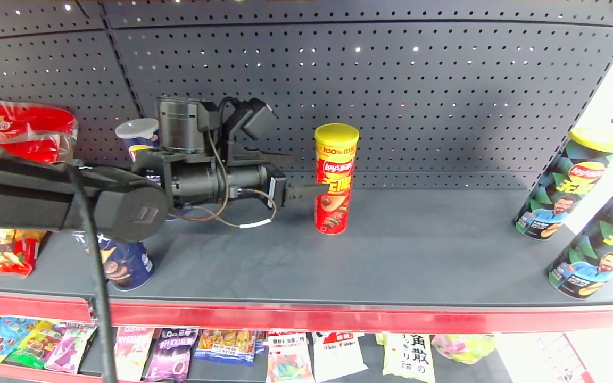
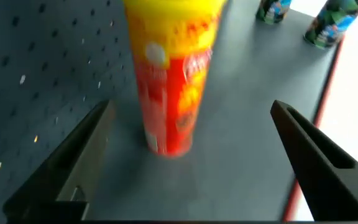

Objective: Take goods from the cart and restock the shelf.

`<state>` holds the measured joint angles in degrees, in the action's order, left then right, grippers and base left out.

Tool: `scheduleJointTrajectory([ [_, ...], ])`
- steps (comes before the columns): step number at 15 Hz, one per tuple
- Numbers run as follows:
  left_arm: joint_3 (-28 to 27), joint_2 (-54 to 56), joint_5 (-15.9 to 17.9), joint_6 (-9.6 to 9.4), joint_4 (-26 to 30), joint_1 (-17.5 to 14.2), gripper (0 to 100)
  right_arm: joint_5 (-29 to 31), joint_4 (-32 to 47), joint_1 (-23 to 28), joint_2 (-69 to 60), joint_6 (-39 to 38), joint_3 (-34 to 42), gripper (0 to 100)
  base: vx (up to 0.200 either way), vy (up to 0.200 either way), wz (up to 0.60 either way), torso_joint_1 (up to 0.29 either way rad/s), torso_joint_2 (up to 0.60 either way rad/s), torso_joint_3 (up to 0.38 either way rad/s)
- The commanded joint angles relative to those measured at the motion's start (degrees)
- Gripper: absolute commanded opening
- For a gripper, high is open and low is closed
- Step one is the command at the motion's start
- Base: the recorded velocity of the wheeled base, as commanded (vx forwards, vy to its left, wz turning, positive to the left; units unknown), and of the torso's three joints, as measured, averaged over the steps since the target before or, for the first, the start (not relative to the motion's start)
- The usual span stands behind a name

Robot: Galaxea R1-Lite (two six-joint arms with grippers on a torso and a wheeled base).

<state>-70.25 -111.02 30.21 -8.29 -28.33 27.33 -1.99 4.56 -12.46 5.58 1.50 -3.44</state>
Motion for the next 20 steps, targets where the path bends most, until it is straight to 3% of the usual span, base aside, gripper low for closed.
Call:
scheduleJointTrajectory([
  [1,-5.68,-6.75,0.11,0.20,0.21,1.06,100,-0.03,0.01,0.07,0.04,0.08,0.01,0,0.000,0.000,0.00,0.000,0.00,0.000],
  [6,-9.73,-9.92,0.11,0.20,0.29,1.15,100,0.05,0.01,0.07,0.04,0.08,0.01,0,0.000,0.000,0.00,0.000,0.00,0.000],
  [12,-18.52,-14.05,0.11,0.38,1.26,1.41,100,0.14,0.01,0.07,0.04,0.17,0.01,0,0.000,0.000,0.00,0.000,0.00,0.000],
  [20,-24.67,-16.42,-0.24,0.73,4.78,2.82,100,0.14,0.01,-0.02,0.04,0.17,0.01,0,0.000,0.000,0.00,0.000,0.00,0.000],
])
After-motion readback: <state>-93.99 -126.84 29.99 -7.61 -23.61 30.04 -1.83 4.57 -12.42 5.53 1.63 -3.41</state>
